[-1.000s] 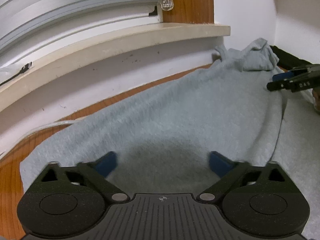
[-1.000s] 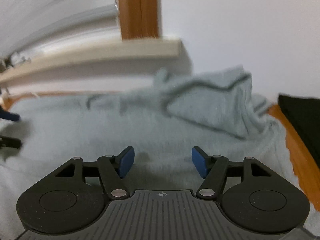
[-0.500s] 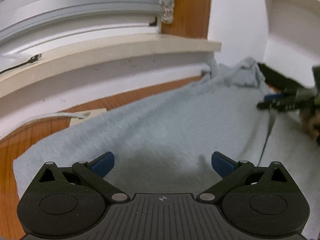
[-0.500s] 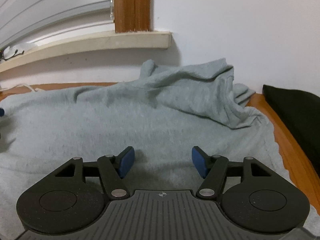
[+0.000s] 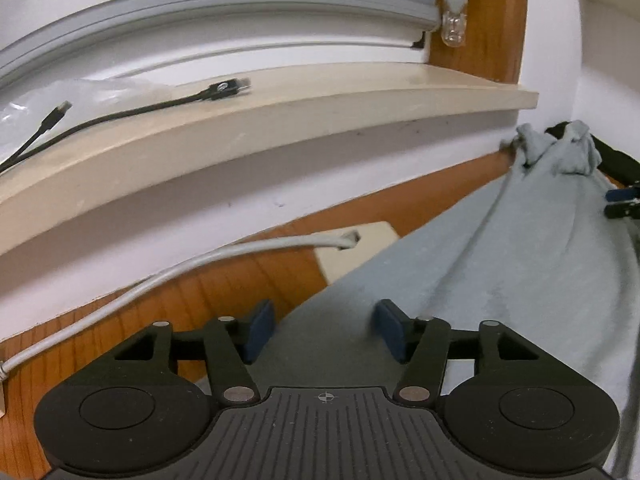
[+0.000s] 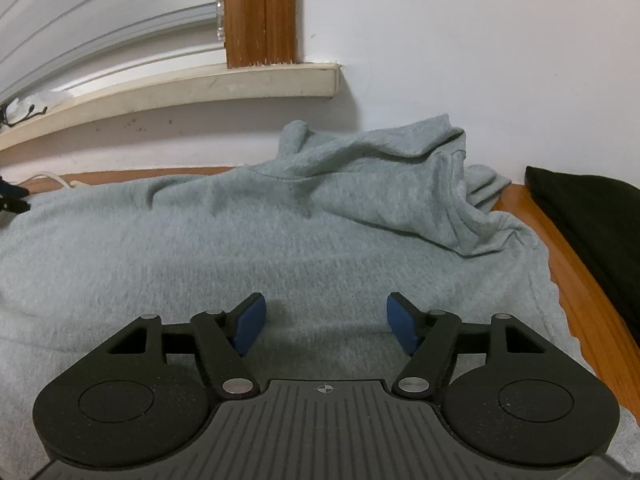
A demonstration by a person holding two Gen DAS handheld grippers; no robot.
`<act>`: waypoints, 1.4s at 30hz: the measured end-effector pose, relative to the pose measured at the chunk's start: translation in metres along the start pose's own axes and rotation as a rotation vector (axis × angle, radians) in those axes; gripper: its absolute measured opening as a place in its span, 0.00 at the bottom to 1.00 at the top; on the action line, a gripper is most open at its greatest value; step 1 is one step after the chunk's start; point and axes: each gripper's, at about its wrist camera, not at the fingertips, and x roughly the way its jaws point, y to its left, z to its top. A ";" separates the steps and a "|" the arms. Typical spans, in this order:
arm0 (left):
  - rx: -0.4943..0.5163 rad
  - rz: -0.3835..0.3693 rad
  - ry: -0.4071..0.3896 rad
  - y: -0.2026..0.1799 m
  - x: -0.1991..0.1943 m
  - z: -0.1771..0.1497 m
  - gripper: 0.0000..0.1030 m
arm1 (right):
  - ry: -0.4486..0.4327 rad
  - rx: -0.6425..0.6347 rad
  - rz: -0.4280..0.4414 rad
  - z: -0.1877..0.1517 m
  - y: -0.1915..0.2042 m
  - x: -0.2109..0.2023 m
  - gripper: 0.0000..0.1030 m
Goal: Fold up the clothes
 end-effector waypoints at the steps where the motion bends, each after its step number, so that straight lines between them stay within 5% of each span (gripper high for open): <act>1: 0.005 0.006 -0.001 0.001 0.001 -0.001 0.62 | 0.001 -0.001 0.001 0.000 -0.001 0.000 0.66; 4: 0.023 0.009 -0.007 0.000 0.003 -0.003 0.58 | 0.005 -0.002 0.005 0.001 -0.003 0.001 0.66; 7: 0.019 -0.008 -0.040 0.000 0.001 -0.003 0.04 | 0.004 0.001 0.008 0.001 -0.006 0.001 0.66; 10: -0.024 0.082 -0.165 0.004 -0.018 0.000 0.03 | 0.004 0.001 0.012 0.001 -0.008 0.001 0.66; 12: -0.027 0.106 -0.173 0.002 -0.018 0.003 0.03 | 0.004 0.001 0.013 0.001 -0.009 0.001 0.66; 15: 0.029 0.143 -0.069 -0.005 0.000 0.001 0.11 | 0.004 -0.001 0.015 0.001 -0.010 0.001 0.66; 19: -0.040 0.155 -0.050 0.004 -0.001 -0.003 0.52 | 0.004 -0.002 0.016 0.001 -0.010 0.000 0.67; 23: -0.059 0.142 -0.050 -0.005 -0.011 -0.002 0.73 | 0.007 -0.005 0.018 0.002 -0.010 0.000 0.67; 35: 0.005 -0.086 -0.022 -0.114 0.008 0.032 0.85 | -0.021 0.025 0.025 0.002 -0.015 -0.005 0.72; 42: 0.020 -0.083 -0.006 -0.129 0.030 0.022 0.85 | -0.082 0.017 0.025 0.035 -0.032 -0.026 0.71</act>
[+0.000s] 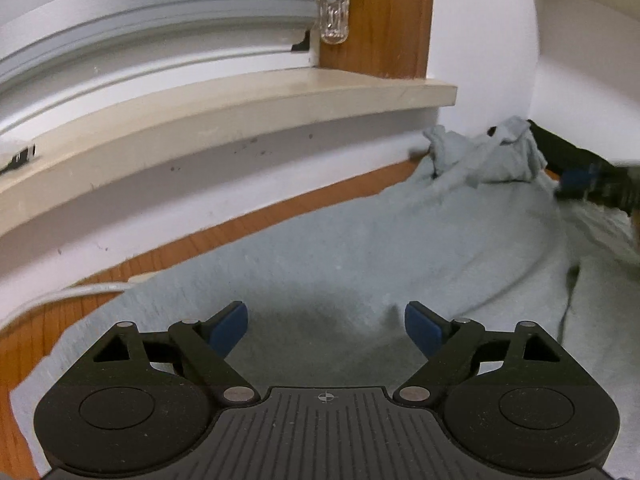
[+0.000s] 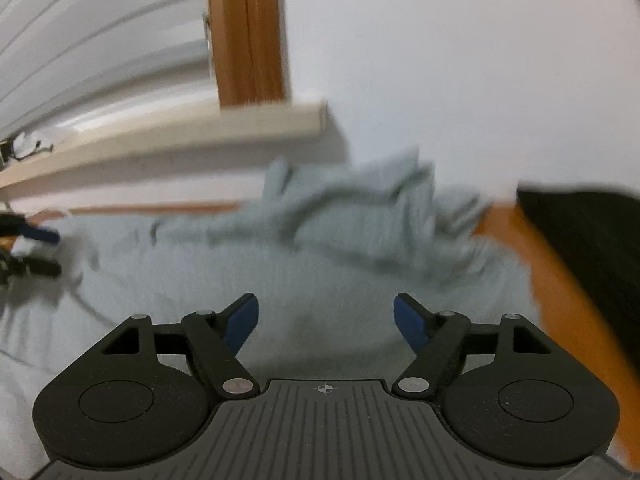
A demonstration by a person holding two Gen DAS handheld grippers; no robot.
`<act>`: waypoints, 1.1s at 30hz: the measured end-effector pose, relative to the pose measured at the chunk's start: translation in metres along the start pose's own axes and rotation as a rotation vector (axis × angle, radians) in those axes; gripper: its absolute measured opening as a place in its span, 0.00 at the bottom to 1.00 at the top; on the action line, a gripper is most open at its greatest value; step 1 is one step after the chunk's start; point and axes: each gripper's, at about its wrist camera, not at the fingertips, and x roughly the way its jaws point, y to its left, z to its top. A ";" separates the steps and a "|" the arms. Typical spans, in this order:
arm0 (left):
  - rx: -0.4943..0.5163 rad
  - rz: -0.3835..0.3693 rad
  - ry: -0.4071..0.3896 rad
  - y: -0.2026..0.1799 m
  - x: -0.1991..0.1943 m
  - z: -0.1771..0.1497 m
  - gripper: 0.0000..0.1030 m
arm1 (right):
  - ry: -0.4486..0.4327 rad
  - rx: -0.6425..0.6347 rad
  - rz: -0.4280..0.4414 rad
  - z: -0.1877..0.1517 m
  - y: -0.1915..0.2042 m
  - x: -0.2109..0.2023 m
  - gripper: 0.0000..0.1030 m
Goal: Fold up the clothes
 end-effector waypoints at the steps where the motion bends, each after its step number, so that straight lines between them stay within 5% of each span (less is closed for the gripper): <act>1: -0.009 0.000 0.000 0.001 0.001 -0.003 0.85 | -0.003 -0.003 -0.005 0.011 -0.003 0.003 0.72; 8: -0.081 -0.031 0.002 0.014 0.006 -0.007 0.92 | 0.043 -0.087 -0.077 0.071 -0.017 0.055 0.72; 13: -0.057 -0.032 0.019 0.010 0.009 -0.007 1.00 | 0.137 -0.073 -0.122 0.077 -0.030 0.097 0.69; 15: -0.052 -0.028 0.020 0.009 0.009 -0.007 1.00 | 0.159 -0.021 -0.104 0.075 -0.038 0.101 0.48; 16: -0.054 -0.030 0.019 0.010 0.009 -0.008 1.00 | 0.171 0.016 -0.068 0.073 -0.042 0.100 0.22; 17: -0.056 -0.032 0.017 0.011 0.009 -0.008 1.00 | 0.159 0.026 -0.054 0.073 -0.043 0.092 0.12; 19: -0.060 -0.036 0.015 0.012 0.009 -0.008 1.00 | 0.122 0.034 -0.039 0.073 -0.042 0.073 0.09; 22: -0.057 -0.034 0.015 0.011 0.010 -0.009 1.00 | 0.091 0.060 0.019 0.068 -0.036 0.039 0.08; 27: -0.038 -0.030 0.019 0.007 0.010 -0.008 1.00 | 0.234 -0.023 0.029 0.048 -0.017 0.039 0.10; 30: -0.039 -0.033 0.017 0.007 0.010 -0.008 1.00 | 0.209 -0.030 0.018 0.058 -0.016 0.038 0.21; 33: -0.046 -0.039 0.015 0.008 0.009 -0.008 1.00 | 0.143 0.002 -0.027 0.082 -0.023 0.042 0.51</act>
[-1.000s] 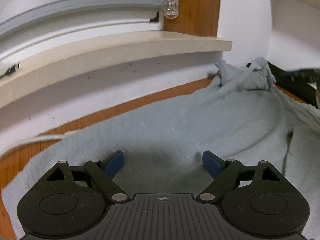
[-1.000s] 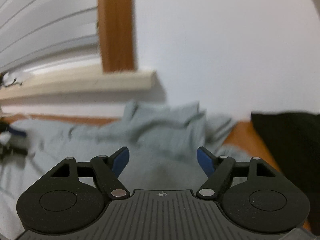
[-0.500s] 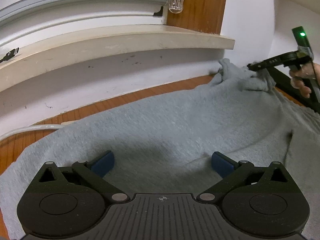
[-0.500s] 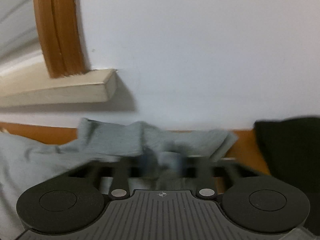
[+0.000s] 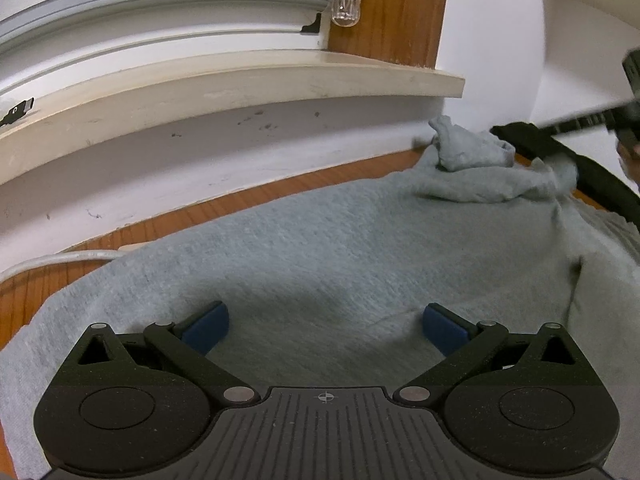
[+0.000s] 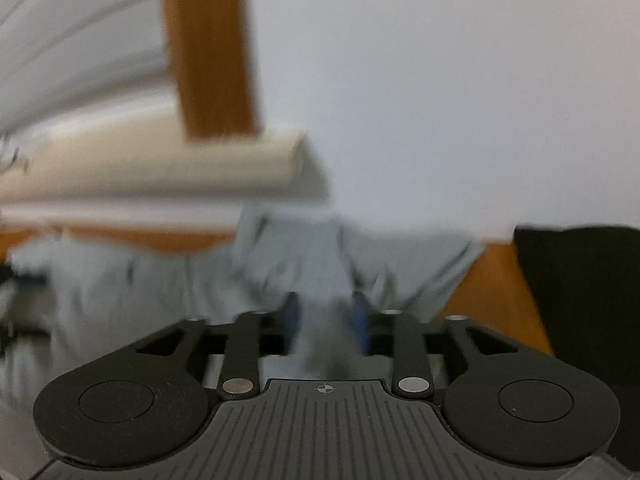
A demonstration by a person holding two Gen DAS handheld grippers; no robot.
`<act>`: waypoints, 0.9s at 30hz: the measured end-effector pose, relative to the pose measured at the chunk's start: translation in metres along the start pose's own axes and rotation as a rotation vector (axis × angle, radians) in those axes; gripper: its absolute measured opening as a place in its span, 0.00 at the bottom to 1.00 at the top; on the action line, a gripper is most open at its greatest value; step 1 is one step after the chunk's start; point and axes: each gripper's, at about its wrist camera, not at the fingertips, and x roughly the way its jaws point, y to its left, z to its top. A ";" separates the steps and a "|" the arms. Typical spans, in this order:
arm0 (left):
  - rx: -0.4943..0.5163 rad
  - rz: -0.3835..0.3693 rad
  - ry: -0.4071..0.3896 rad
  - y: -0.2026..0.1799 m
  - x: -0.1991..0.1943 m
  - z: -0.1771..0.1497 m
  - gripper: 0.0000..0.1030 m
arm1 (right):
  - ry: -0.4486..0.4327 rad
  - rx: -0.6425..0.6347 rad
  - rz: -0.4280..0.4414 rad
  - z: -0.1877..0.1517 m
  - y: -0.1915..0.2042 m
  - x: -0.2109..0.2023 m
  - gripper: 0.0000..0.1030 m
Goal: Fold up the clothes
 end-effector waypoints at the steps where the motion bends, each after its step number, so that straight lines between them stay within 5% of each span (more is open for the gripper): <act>1: 0.000 0.000 0.000 0.000 0.000 0.000 1.00 | 0.005 0.001 -0.009 0.005 -0.001 0.008 0.60; 9: -0.004 -0.001 -0.001 0.000 0.000 0.000 1.00 | 0.108 -0.073 -0.052 0.008 0.009 0.090 0.60; 10: -0.006 -0.002 -0.002 0.000 0.000 0.000 1.00 | 0.114 -0.089 -0.061 0.005 0.012 0.097 0.56; 13: -0.010 -0.004 -0.003 0.002 0.000 -0.001 1.00 | 0.085 -0.083 -0.039 0.004 0.008 0.086 0.10; 18: -0.014 -0.009 -0.006 0.003 -0.002 -0.002 1.00 | -0.076 -0.054 -0.106 0.005 -0.017 0.008 0.08; 27: -0.021 -0.016 -0.009 0.004 -0.003 -0.001 1.00 | -0.357 0.059 -0.337 -0.043 -0.085 -0.210 0.00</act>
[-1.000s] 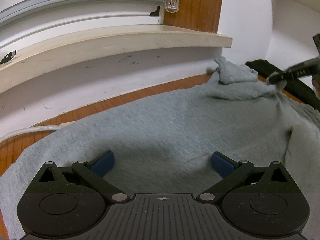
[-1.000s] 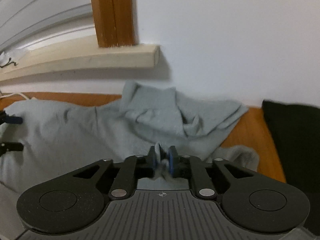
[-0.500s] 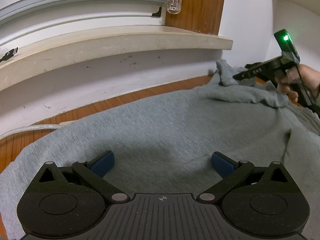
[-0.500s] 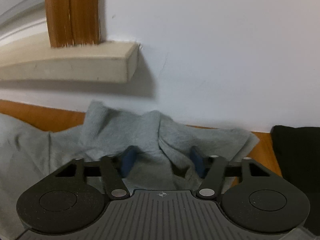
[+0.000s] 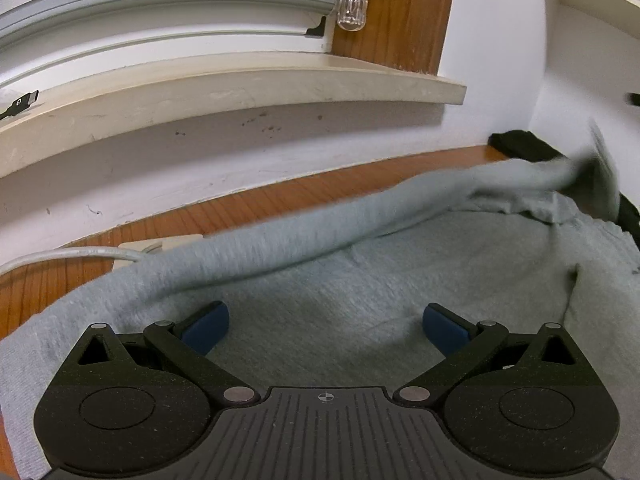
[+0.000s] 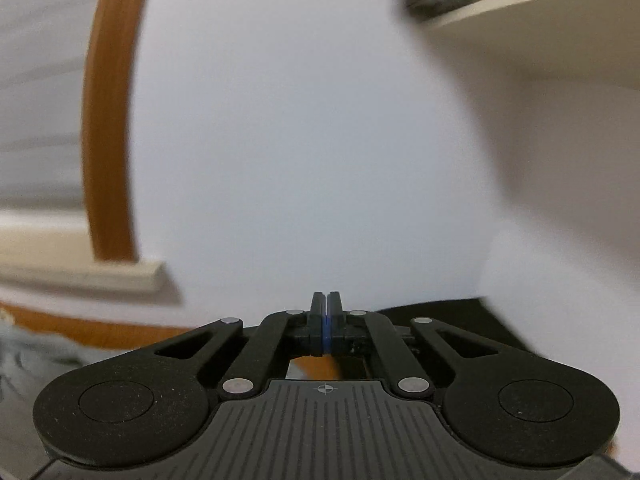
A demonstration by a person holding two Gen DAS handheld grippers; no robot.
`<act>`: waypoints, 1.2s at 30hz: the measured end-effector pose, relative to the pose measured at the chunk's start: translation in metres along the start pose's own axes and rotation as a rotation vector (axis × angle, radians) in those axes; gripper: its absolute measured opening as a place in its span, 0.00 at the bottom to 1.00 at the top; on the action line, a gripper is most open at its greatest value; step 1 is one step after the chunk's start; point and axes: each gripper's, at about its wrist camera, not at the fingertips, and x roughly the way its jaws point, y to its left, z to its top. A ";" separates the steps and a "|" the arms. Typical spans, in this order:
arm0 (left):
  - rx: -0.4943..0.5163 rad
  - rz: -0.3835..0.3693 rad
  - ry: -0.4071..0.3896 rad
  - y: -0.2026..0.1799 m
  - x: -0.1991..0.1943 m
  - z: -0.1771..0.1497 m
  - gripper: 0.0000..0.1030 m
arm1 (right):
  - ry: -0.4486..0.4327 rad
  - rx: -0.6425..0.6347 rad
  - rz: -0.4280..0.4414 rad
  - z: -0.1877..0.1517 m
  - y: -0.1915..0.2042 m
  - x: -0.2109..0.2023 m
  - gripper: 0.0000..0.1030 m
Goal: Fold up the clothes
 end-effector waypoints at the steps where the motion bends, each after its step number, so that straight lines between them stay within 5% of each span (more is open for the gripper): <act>1: 0.000 0.000 0.000 0.000 0.000 0.000 1.00 | -0.011 0.006 -0.025 -0.001 -0.012 -0.018 0.00; 6: 0.002 0.001 0.001 0.000 0.000 0.000 1.00 | 0.055 0.031 -0.058 -0.028 -0.033 -0.041 0.00; 12: 0.000 0.000 0.001 0.001 0.001 0.001 1.00 | 0.181 0.050 0.035 -0.066 0.002 0.011 0.08; 14: 0.001 -0.002 0.001 0.002 0.001 0.001 1.00 | 0.242 0.045 0.077 -0.082 0.020 0.034 0.35; 24: 0.001 -0.002 0.001 0.001 0.001 0.001 1.00 | 0.444 -0.012 0.142 -0.135 0.078 0.103 0.62; 27: 0.000 -0.003 0.001 0.002 0.001 0.001 1.00 | 0.419 0.037 0.152 -0.135 0.075 0.105 0.55; 29: -0.001 -0.004 0.001 0.002 0.001 0.000 1.00 | 0.411 0.049 0.167 -0.133 0.075 0.106 0.15; 30: -0.001 -0.004 0.001 0.002 0.000 0.000 1.00 | 0.404 0.036 0.161 -0.131 0.075 0.103 0.09; 36: -0.005 -0.006 0.000 0.002 0.000 0.000 1.00 | 0.279 -0.036 0.104 -0.081 0.066 0.052 0.08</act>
